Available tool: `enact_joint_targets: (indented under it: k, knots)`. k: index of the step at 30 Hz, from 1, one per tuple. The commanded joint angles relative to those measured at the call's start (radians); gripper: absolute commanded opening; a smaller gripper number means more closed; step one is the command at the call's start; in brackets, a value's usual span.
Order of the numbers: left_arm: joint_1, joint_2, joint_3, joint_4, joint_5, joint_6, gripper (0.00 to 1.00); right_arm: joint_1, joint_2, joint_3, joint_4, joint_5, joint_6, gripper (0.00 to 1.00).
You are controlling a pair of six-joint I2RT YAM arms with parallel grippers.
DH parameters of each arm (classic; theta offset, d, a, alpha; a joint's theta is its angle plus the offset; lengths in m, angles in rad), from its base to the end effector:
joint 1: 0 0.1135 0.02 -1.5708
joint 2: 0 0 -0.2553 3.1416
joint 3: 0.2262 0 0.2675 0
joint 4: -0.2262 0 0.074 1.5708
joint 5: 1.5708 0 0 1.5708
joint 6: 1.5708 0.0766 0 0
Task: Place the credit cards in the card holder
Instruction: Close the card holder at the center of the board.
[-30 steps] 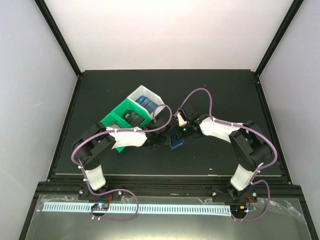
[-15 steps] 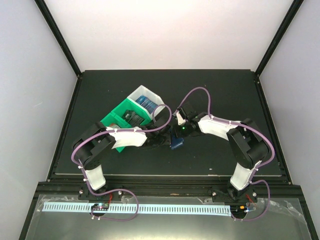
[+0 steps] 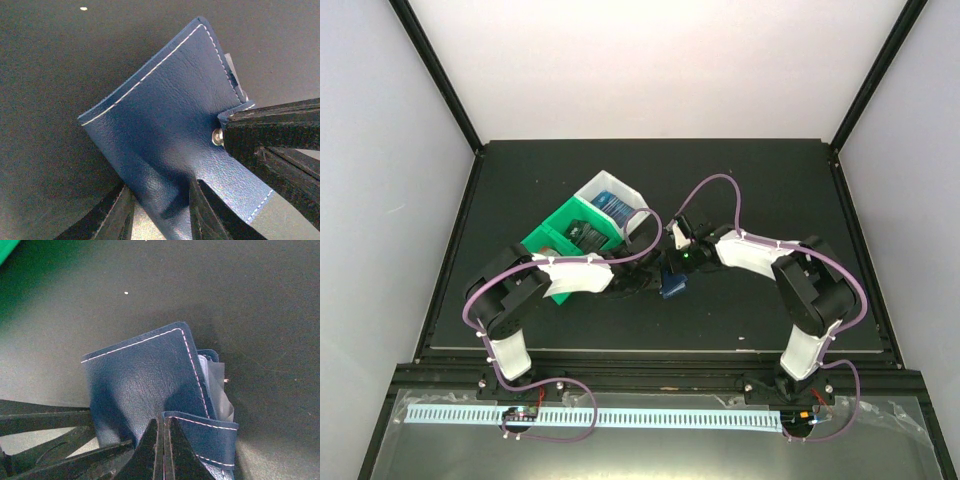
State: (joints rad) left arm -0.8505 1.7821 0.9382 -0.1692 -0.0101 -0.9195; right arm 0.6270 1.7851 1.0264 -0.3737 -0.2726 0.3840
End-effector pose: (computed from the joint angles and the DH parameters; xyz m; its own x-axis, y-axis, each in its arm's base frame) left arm 0.2455 -0.2786 0.0804 -0.9342 -0.1411 -0.3276 0.0084 0.9095 -0.4157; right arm 0.2855 0.2323 0.0934 -0.9262 -0.2255 -0.3023 -0.3350 0.8599 0.3850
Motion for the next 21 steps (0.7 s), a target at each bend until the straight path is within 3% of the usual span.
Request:
enact_joint_targets:
  k: [1, 21]
  knots:
    - [0.010, 0.073, -0.038, -0.046, 0.007, -0.008, 0.32, 0.048, 0.138, -0.083, -0.014, -0.033, 0.045, 0.01]
    - [0.023, 0.069, -0.053, -0.026, 0.014, -0.016, 0.31, 0.069, 0.133, -0.182, 0.042, -0.015, 0.101, 0.01]
